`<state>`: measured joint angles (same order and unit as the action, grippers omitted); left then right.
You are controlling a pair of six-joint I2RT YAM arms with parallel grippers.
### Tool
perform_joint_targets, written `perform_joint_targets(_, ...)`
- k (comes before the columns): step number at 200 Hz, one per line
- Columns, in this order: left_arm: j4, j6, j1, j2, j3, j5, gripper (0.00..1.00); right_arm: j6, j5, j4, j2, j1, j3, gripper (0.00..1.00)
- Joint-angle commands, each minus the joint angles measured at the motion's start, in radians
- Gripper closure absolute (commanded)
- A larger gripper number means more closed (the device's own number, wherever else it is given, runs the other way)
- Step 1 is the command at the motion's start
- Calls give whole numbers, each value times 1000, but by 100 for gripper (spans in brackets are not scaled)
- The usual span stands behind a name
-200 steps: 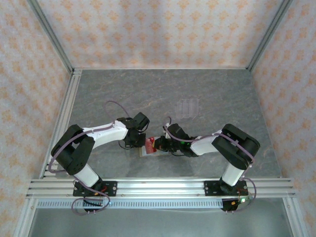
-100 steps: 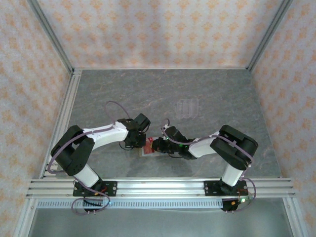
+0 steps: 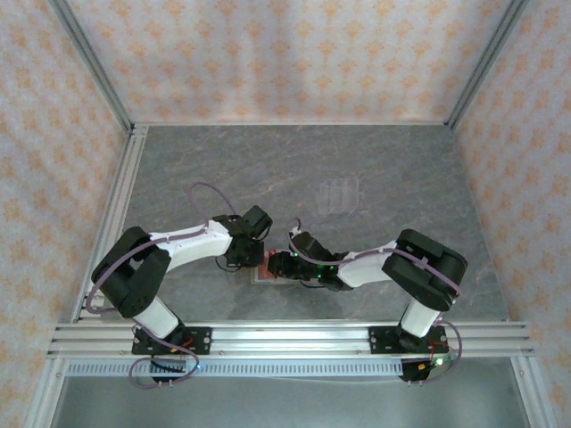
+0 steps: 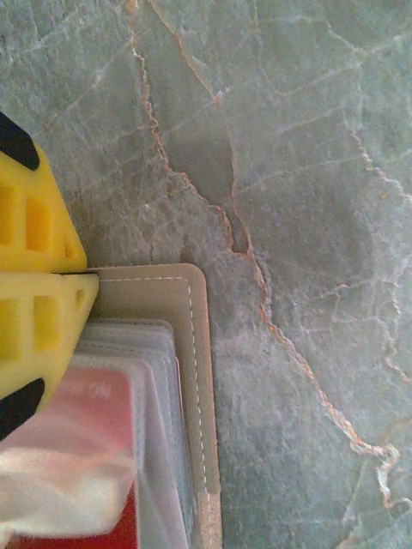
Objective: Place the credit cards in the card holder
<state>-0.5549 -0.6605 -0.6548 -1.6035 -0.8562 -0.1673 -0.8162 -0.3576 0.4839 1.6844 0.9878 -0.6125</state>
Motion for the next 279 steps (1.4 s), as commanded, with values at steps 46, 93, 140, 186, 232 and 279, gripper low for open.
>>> perform_joint_targets(46, 84, -25, -29, -57, 50, -37, 94, 150, 170, -601, -160, -24, -164, 46)
perform_joint_targets(93, 91, -31, -29, -32, 63, -35, 94, 215, 393, -964, -211, -34, -294, 38)
perform_joint_targets(140, 89, -31, -29, -26, 68, -35, 93, 179, 498, -1068, -221, -50, -269, 27)
perform_joint_targets(186, 90, -28, -29, -31, 62, -35, 93, 202, 412, -975, -201, -56, -260, 25)
perform_joint_targets(232, 80, -28, -29, -24, 56, -31, 93, 210, 420, -989, -75, -38, -329, 27)
perform_joint_targets(279, 71, -15, -29, -26, 45, -40, 93, 190, 509, -1062, -40, -33, -345, 53)
